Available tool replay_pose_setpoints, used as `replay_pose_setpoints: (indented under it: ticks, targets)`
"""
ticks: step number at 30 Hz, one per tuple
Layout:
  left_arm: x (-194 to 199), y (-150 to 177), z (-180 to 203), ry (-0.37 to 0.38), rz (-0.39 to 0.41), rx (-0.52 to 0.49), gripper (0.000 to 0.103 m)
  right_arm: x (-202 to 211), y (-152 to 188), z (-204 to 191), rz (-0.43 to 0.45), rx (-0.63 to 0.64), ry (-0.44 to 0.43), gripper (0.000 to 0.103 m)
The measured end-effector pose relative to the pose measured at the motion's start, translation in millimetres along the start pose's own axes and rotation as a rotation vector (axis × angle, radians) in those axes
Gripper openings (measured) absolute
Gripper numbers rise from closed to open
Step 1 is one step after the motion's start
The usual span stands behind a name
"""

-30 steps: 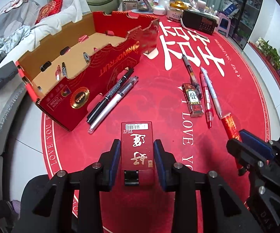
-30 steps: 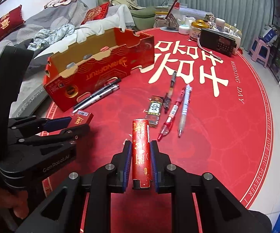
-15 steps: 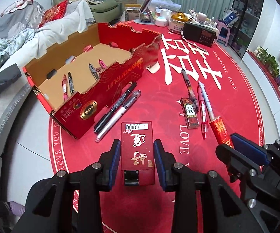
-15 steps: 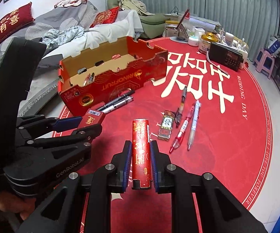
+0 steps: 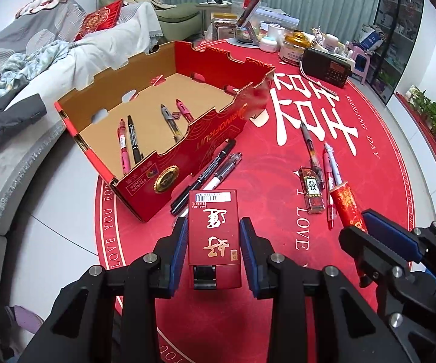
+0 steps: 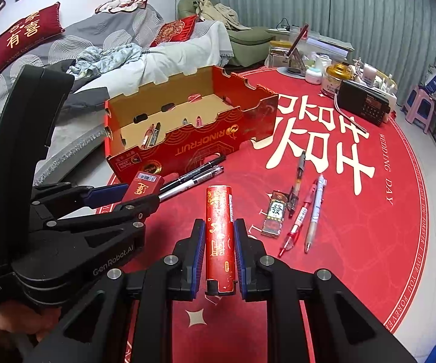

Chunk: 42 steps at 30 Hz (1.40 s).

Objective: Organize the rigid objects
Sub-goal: 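Lift the red card box and red cylinder and carry both over the cardboard box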

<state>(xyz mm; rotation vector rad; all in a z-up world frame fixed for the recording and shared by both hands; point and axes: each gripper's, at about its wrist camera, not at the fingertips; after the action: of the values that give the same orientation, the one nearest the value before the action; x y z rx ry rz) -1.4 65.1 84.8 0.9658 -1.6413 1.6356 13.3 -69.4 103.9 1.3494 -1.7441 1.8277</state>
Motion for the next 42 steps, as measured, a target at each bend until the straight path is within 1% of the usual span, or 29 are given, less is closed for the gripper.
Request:
replay_pose_setpoints:
  ticks: [4,11,16,20,26,35,42]
  targets:
    - [0.6,4.4,-2.0,-0.01,0.005,0.0,0.037,0.6,2.9,-2.0,0.009,-0.001,0.002,0.02]
    - [-6.2,15.4,-2.7,-0.039,-0.021,-0.016,0.037,-4.4,10.1,-4.1,-0.006,-0.003,0.008,0.02]
    - [-5.6,16.2,-5.0,-0.054,-0.01,-0.014,0.037,-6.0,9.5,-4.1,-0.004,-0.007,0.014,0.02]
    - [-5.3,16.3,-7.7,-0.055,-0.007,-0.007,0.037,-6.8,9.9,-4.7,-0.008,-0.01,0.017,0.02]
    - [-1.2,12.3,-14.6,-0.058,0.017,0.008,0.037,-5.7,6.0,-7.4,0.003,-0.001,0.016,0.02]
    - [3.1,-0.1,-31.2,-0.055,0.028,0.053,0.037,-10.0,-16.1,-15.4,0.026,0.007,0.002,0.02]
    - [4.8,-18.7,-38.2,-0.063,0.043,0.055,0.037,-16.4,-49.0,-27.7,0.056,0.009,-0.027,0.02]
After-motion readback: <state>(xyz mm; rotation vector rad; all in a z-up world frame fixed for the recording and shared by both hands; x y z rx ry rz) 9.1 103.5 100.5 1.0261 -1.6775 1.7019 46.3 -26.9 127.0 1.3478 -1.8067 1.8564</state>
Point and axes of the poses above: each gripper's, at about its wrist camera, not at the fingertips, and x roughly against the way its jaws point, z to its right, y to its underside, and after that the axes turned 8 degrees about -x, right-handed
